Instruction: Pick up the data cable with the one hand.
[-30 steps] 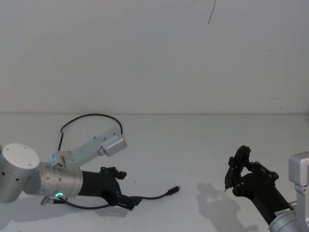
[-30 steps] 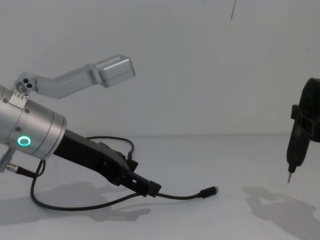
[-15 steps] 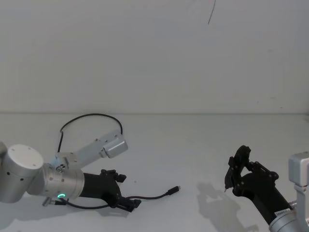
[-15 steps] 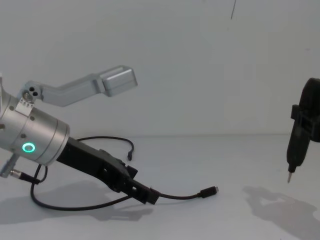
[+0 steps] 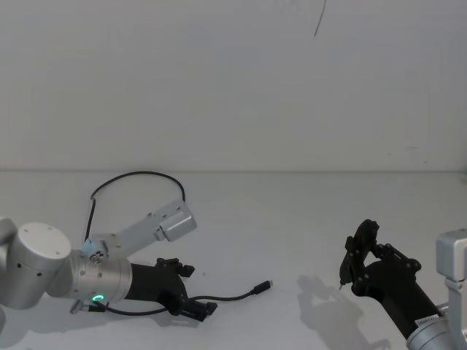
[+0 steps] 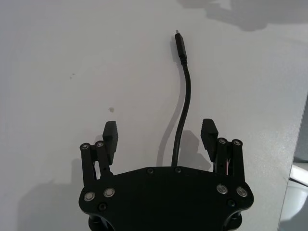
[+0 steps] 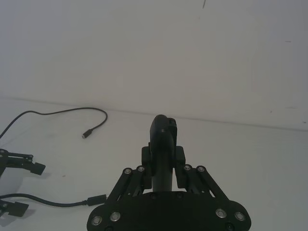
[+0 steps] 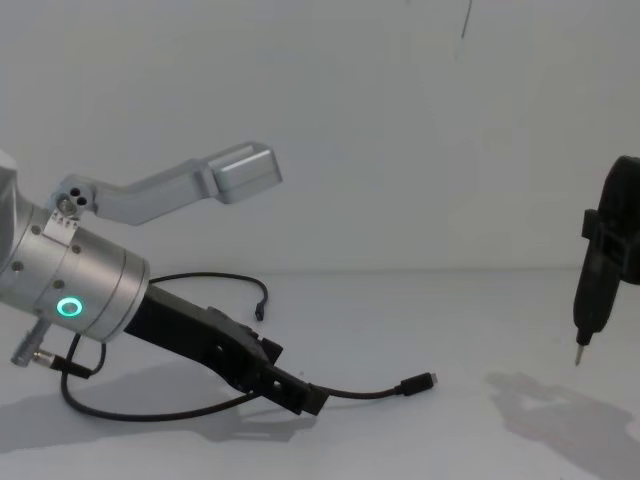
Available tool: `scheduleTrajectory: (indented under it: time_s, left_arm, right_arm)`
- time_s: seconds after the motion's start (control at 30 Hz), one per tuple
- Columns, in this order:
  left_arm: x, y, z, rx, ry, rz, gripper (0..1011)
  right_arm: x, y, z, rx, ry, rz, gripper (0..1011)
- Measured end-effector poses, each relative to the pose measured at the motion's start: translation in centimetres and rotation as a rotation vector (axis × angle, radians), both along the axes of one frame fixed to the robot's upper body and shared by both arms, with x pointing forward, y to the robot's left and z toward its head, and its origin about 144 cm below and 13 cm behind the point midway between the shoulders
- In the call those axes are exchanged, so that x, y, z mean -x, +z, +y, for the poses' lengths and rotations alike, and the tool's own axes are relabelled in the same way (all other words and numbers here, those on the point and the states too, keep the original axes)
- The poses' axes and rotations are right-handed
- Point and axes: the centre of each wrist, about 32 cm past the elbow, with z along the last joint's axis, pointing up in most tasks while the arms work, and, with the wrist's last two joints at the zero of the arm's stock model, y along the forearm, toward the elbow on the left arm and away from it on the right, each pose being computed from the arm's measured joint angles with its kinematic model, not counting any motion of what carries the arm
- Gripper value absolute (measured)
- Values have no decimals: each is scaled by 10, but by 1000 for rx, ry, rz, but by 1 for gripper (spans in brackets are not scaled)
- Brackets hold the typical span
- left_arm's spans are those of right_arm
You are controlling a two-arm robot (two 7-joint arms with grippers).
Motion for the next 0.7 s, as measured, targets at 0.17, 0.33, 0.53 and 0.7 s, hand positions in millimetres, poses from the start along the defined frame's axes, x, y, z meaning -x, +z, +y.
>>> scheduleTrajectory:
  time_s: [0.17,0.33,0.53,0.7]
  left_arm:
    - [0,-2,-1,5,0,0,1001]
    - [-1,-3,-2,9,0,0,1001]
    - [-1,-4,-2,11,0,0,1001]
    - [-1,-4,-3,11,-1,1,1001]
  right_arm:
    - [0,0,0,0,0,0,263]
    - [0,0,0,0,0,0,263]
    - [0,0,0,0,0,0,263]
    - [0,0,0,0,0,0,263]
